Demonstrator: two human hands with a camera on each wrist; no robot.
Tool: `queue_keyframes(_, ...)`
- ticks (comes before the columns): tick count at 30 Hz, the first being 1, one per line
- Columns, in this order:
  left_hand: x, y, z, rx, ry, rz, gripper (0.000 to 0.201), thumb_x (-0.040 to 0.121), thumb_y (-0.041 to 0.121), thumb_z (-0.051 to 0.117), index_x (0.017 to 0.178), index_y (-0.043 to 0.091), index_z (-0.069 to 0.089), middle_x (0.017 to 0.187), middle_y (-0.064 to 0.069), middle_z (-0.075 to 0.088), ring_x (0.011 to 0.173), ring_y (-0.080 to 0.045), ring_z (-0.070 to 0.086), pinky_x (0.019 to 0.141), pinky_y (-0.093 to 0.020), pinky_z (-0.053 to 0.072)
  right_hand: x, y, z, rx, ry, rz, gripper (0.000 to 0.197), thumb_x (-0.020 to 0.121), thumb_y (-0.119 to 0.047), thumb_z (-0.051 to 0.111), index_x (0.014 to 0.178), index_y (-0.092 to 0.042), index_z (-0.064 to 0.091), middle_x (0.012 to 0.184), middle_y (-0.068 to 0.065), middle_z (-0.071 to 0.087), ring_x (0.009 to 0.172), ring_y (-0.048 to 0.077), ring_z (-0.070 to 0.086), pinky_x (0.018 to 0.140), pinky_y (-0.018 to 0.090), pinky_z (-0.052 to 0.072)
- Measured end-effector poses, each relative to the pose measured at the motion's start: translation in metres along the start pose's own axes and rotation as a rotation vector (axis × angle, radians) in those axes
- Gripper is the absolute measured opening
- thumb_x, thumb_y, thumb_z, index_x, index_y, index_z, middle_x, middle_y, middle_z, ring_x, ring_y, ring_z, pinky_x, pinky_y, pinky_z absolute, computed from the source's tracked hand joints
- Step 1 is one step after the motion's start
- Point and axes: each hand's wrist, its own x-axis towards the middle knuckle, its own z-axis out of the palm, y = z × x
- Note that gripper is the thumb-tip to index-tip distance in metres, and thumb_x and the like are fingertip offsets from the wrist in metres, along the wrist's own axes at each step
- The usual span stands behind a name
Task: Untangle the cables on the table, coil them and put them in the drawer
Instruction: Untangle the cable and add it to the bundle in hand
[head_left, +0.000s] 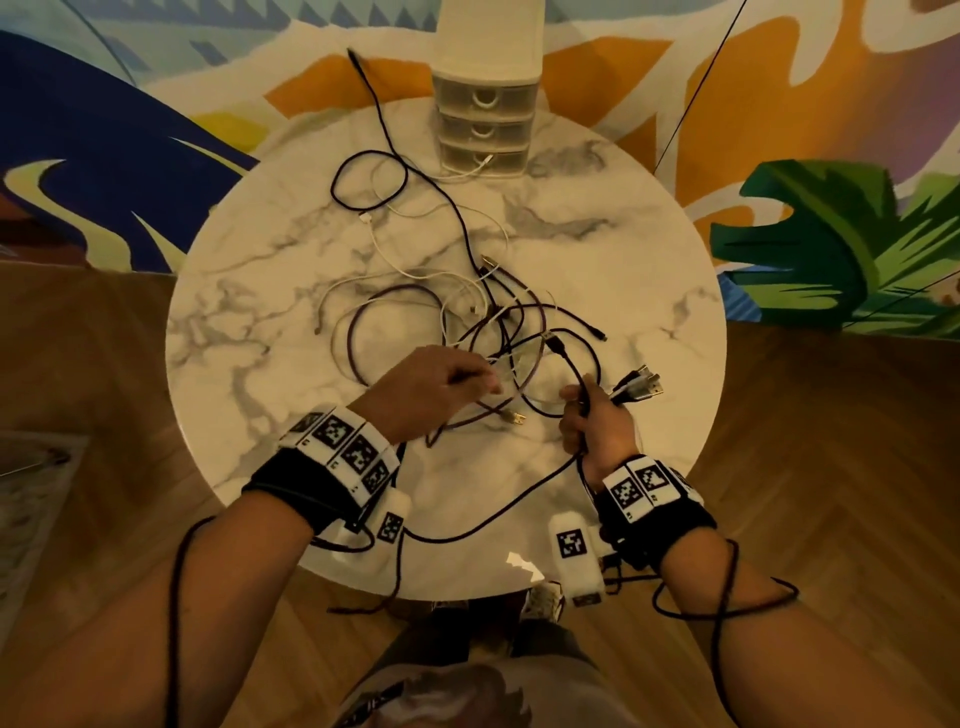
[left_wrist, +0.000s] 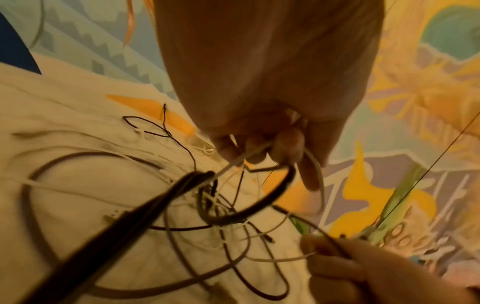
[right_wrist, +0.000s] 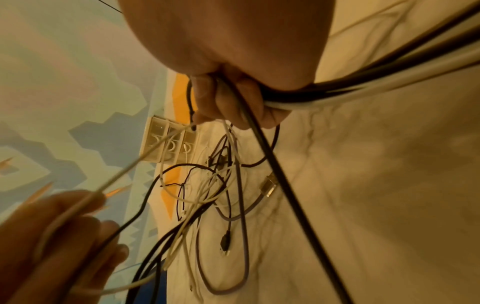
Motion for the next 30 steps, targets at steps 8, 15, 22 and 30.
queue_keyframes(8, -0.007, -0.01, 0.029, 0.311, -0.331, 0.022, 0.015, 0.087, 0.035, 0.062, 0.093, 0.027, 0.073, 0.076, 0.02, 0.053, 0.079, 0.0, 0.049, 0.08, -0.021, 0.036, -0.002, -0.009, -0.004, 0.197, -0.182, 0.155, 0.039, 0.101, -0.037, 0.032, 0.083, -0.012, 0.056, 0.034, -0.007, 0.023, 0.028, 0.006, 0.019, 0.034, 0.014, 0.015)
queue_keyframes(15, -0.021, -0.075, 0.056, 0.826, -0.16, -0.194, 0.062, 0.078, 0.05, 0.06, 0.132, 0.025, 0.044, 0.137, -0.002, 0.038, 0.119, -0.029, 0.039, 0.093, -0.044, 0.041, -0.005, -0.016, -0.01, 0.21, -0.152, 0.057, 0.037, 0.1, -0.036, 0.036, 0.07, -0.018, 0.047, 0.036, -0.007, 0.021, 0.03, 0.006, 0.017, 0.032, 0.015, 0.015)
queue_keyframes(22, 0.019, -0.084, -0.011, 1.057, 0.077, 0.047, 0.07, 0.057, 0.0, 0.07, 0.124, 0.009, 0.056, 0.133, -0.018, 0.051, 0.107, -0.04, 0.053, 0.085, -0.05, 0.046, -0.017, -0.013, -0.008, 0.134, -0.216, -0.047, 0.038, 0.1, -0.033, 0.036, 0.069, -0.015, 0.046, 0.036, -0.006, 0.022, 0.032, 0.007, 0.016, 0.035, 0.019, 0.013)
queue_keyframes(30, 0.043, -0.015, 0.026, 0.352, 0.265, -0.029, 0.027, 0.085, 0.033, 0.048, 0.088, 0.017, 0.069, 0.092, 0.0, 0.067, 0.089, -0.023, 0.057, 0.076, -0.034, 0.041, -0.028, -0.009, -0.005, -0.073, -0.285, -0.214, 0.04, 0.102, -0.028, 0.037, 0.067, -0.011, 0.049, 0.038, -0.004, 0.026, 0.034, 0.009, 0.017, 0.041, 0.025, 0.009)
